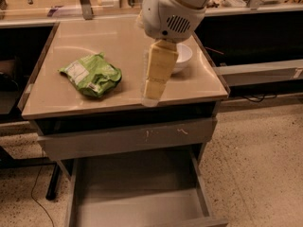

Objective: Place green rice chip bag into middle drawer

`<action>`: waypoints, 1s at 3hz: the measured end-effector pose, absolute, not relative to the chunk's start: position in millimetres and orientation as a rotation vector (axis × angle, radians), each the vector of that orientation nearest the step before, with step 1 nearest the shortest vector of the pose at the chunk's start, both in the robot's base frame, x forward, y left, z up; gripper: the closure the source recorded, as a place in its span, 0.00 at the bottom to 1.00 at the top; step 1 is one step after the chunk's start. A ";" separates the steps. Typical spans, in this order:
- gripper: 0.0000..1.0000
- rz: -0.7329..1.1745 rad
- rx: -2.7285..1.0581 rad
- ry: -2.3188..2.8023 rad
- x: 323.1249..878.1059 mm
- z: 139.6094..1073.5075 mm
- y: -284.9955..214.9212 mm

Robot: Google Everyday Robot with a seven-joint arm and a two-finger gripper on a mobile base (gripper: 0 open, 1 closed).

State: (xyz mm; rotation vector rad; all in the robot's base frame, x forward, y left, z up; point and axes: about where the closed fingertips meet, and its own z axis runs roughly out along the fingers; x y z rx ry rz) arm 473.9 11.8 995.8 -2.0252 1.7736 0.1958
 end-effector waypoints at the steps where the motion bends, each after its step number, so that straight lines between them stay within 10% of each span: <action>1: 0.00 0.255 -2.026 1.743 498.1 988.2 52.1; 3: 0.00 0.384 -1.972 1.886 582.9 958.9 93.7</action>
Offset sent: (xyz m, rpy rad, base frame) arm 0.1330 0.1046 -0.0379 0.0041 0.1567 -0.0742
